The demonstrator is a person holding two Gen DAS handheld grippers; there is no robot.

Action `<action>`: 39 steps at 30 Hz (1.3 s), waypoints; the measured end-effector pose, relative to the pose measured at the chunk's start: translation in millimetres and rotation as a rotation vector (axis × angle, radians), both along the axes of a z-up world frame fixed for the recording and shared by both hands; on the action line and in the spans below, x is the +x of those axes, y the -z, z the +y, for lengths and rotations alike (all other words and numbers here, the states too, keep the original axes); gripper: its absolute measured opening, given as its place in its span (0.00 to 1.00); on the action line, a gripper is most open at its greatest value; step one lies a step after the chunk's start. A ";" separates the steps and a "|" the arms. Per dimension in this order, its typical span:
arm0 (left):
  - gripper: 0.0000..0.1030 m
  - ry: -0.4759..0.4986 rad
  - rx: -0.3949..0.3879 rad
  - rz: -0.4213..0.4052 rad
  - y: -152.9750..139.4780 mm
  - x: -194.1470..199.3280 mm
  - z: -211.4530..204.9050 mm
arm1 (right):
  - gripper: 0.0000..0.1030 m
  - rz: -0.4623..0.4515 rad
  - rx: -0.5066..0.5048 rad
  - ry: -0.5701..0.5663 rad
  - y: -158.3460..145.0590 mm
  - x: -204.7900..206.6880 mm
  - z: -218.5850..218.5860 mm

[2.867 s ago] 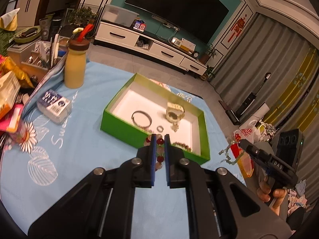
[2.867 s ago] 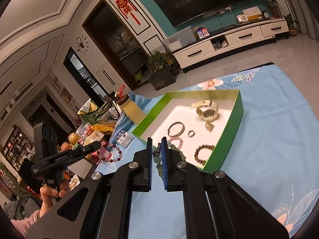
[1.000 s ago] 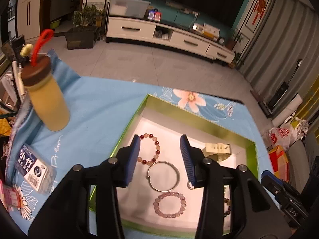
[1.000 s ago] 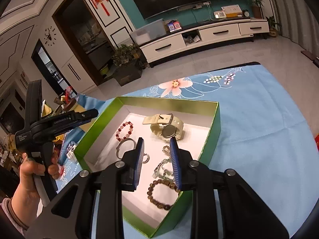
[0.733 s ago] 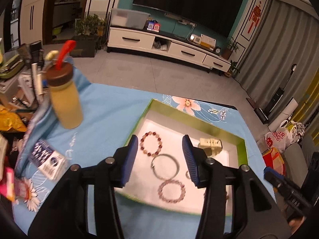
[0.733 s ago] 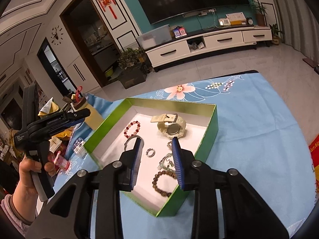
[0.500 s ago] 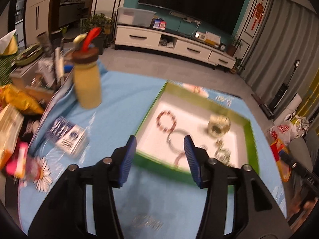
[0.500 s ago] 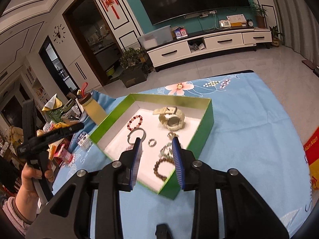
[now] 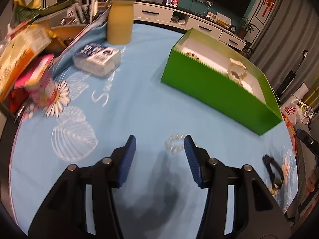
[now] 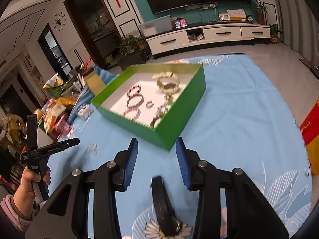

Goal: Organize jewelry
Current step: 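Grasp the clear crystal bracelet with the left tool while the right tool moves to the black watch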

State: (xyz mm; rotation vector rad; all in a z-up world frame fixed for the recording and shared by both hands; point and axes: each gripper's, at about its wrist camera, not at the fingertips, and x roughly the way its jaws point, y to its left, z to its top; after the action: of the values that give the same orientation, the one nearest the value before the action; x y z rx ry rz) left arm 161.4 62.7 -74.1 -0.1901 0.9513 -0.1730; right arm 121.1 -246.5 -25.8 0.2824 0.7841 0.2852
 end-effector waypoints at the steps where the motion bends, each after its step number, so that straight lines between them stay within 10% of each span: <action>1: 0.50 0.008 0.007 -0.004 1.5 -4.6 0.5 | 0.39 0.004 0.003 -0.008 2.7 -5.1 0.8; 8: 0.47 0.172 0.182 -0.064 6.7 -25.6 -22.8 | 0.39 0.057 0.031 -0.017 21.8 -24.7 1.4; 30: 0.21 0.565 0.213 0.004 24.2 12.9 -64.0 | 0.39 0.129 0.078 0.004 41.7 -17.8 0.4; 39: 0.17 0.552 0.183 0.037 24.2 3.8 -55.6 | 0.39 0.135 0.070 0.004 42.8 -17.1 3.0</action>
State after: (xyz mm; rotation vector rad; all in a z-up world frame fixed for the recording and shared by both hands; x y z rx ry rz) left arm 165.2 7.1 -98.2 0.2446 1.0336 -0.5885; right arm 103.9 -243.5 -68.6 0.3722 0.9077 0.2920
